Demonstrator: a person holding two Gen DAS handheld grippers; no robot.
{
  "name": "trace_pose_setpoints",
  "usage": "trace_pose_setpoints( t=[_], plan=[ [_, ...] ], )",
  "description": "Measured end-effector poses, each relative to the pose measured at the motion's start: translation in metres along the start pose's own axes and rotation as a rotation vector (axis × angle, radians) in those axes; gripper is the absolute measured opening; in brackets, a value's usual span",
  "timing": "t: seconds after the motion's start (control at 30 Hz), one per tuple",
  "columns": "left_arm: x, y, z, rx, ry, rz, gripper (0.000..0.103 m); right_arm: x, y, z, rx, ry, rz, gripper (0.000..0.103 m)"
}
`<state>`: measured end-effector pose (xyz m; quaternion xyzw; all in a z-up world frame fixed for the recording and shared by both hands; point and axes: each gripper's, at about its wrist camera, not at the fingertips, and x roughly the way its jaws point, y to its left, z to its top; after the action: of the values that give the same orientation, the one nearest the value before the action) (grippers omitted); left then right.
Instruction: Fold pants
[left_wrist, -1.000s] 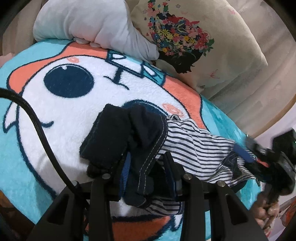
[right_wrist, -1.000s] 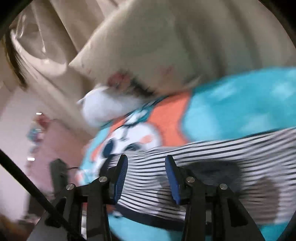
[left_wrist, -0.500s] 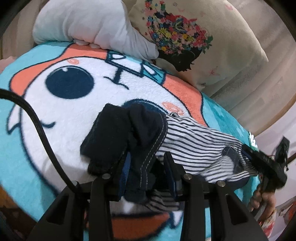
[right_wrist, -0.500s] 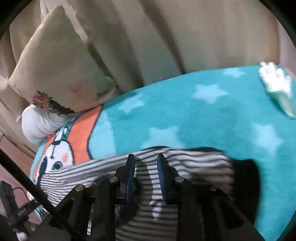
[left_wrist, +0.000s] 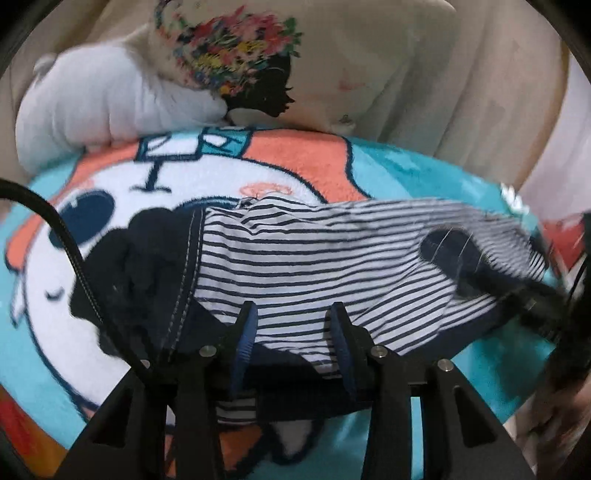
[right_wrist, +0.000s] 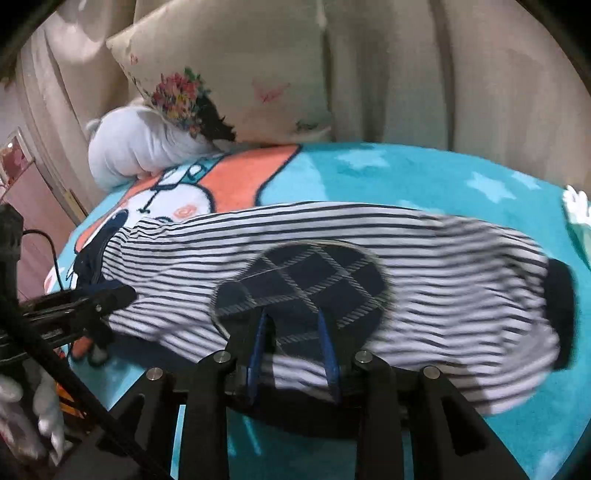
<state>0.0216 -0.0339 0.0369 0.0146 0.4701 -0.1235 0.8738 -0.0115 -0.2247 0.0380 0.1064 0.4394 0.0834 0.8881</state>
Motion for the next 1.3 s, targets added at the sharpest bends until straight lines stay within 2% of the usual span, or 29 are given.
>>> trace_pose_setpoints(
  t=[0.1,0.2,0.3,0.33,0.4,0.5,0.6,0.67,0.77,0.83,0.9,1.1,1.17,1.23,1.3],
  plan=[
    [-0.003,0.012,0.004,-0.043,0.018,-0.048,0.039,-0.021,-0.03,-0.006,0.04,-0.018,-0.153,0.03],
    [-0.014,0.023,0.009,-0.106,0.02,-0.105,0.039,-0.06,-0.067,-0.011,0.181,-0.081,-0.142,0.032],
    [-0.029,0.02,0.015,-0.115,-0.01,-0.131,0.041,-0.09,-0.087,-0.019,0.271,-0.177,-0.164,0.068],
    [-0.034,0.016,0.019,-0.116,-0.018,-0.152,0.044,-0.096,-0.09,-0.021,0.284,-0.202,-0.173,0.07],
    [-0.037,0.007,0.024,-0.112,-0.02,-0.197,0.047,-0.099,-0.098,-0.024,0.311,-0.207,-0.137,0.07],
    [-0.031,-0.015,0.039,-0.104,0.018,-0.291,0.049,-0.083,-0.109,-0.026,0.362,-0.166,-0.05,0.07],
    [-0.018,-0.049,0.065,-0.079,0.073,-0.389,0.052,-0.074,-0.111,-0.028,0.377,-0.139,-0.003,0.07],
    [-0.005,-0.075,0.085,-0.032,0.101,-0.423,0.054,-0.07,-0.109,-0.026,0.371,-0.138,0.011,0.07],
    [0.02,-0.115,0.104,0.042,0.141,-0.434,0.055,-0.064,-0.106,-0.023,0.383,-0.125,0.065,0.071],
    [0.047,-0.141,0.114,0.065,0.206,-0.463,0.055,-0.058,-0.104,-0.021,0.389,-0.112,0.078,0.071],
    [0.072,-0.166,0.119,0.086,0.267,-0.487,0.055,-0.053,-0.101,-0.018,0.385,-0.105,0.07,0.071],
    [0.122,-0.217,0.12,0.175,0.36,-0.477,0.054,-0.039,-0.094,-0.011,0.371,-0.079,0.034,0.071],
    [0.131,-0.22,0.118,0.177,0.388,-0.487,0.054,-0.035,-0.092,-0.009,0.359,-0.077,0.024,0.068],
    [0.132,-0.22,0.116,0.184,0.405,-0.518,0.023,-0.032,-0.092,-0.008,0.35,-0.074,0.027,0.033],
    [0.128,-0.217,0.113,0.186,0.412,-0.538,0.015,-0.028,-0.095,-0.007,0.363,-0.071,0.057,0.026]
  ],
)
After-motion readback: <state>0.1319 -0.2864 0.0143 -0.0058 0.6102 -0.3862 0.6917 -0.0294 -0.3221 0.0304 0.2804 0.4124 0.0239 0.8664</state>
